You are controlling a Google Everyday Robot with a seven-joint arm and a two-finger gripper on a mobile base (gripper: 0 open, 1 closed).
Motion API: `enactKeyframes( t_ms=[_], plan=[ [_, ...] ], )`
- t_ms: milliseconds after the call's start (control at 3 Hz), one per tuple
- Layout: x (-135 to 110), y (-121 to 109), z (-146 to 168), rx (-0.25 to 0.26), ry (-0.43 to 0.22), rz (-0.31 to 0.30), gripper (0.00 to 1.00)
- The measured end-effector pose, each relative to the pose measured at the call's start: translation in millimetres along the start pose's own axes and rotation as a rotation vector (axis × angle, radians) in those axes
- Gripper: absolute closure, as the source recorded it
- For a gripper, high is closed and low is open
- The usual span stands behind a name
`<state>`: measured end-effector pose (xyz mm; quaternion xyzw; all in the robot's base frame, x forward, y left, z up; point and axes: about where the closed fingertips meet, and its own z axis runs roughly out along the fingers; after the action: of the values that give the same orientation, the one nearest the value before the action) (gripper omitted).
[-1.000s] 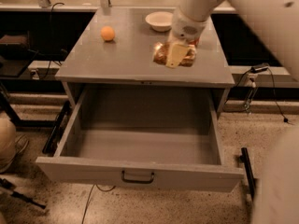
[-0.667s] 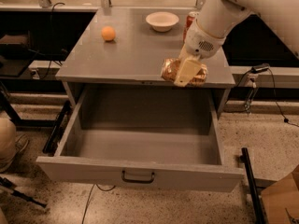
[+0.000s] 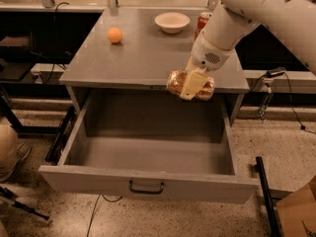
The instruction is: Place orange can into top drawer
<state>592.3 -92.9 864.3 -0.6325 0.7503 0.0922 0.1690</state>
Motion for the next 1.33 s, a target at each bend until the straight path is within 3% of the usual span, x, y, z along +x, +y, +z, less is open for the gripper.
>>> enactKeyframes(
  t_ms=[333, 667, 1333],
  plan=[
    [-1, 23, 32, -0.033, -0.021, 0.058, 1.00],
    [-10, 43, 83, -0.031, -0.021, 0.124, 1.00],
    [-35, 33, 184, 0.014, -0.064, 0.250, 1.00]
  ],
)
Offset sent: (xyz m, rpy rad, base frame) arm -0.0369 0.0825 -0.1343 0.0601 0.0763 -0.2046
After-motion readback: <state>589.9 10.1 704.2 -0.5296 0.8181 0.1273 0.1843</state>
